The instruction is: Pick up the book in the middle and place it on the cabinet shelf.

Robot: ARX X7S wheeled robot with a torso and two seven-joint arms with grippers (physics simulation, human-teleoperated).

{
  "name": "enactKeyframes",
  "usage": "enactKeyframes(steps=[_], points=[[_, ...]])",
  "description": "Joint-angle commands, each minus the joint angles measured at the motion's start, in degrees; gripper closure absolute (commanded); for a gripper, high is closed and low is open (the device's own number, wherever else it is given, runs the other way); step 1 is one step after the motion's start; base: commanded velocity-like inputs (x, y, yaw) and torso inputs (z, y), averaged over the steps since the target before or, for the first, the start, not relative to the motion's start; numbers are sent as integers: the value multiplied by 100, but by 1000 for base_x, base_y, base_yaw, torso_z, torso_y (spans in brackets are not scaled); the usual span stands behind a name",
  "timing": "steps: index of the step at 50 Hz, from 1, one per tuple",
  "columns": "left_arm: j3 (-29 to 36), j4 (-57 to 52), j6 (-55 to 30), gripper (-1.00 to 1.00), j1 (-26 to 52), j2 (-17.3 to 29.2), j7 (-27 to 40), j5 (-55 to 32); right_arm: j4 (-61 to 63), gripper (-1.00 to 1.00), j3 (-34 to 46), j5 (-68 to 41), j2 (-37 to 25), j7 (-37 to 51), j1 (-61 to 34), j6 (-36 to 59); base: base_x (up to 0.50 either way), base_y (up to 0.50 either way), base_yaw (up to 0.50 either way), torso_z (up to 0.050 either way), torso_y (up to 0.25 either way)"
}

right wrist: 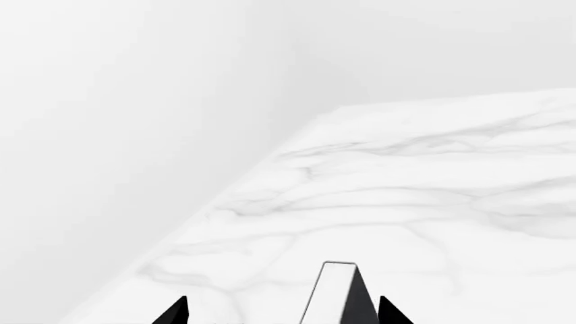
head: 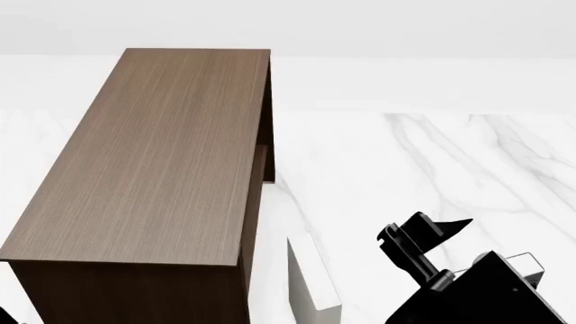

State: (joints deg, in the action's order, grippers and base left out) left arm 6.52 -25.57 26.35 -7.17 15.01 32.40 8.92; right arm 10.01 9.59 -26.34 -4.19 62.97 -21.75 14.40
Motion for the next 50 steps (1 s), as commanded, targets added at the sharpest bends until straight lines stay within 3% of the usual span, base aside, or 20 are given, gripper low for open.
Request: enactKeyframes(steps=[1,50], points=[[-89,79,96,-100,27,-75,-103,83,-398,-100,-46,128,10,-65,32,-283,0,0,0,0,0],[22,50,47,-100,19,41,16,103,-1305,-100,409,91,-156,-193,57,-866,0,0,0,0,0]])
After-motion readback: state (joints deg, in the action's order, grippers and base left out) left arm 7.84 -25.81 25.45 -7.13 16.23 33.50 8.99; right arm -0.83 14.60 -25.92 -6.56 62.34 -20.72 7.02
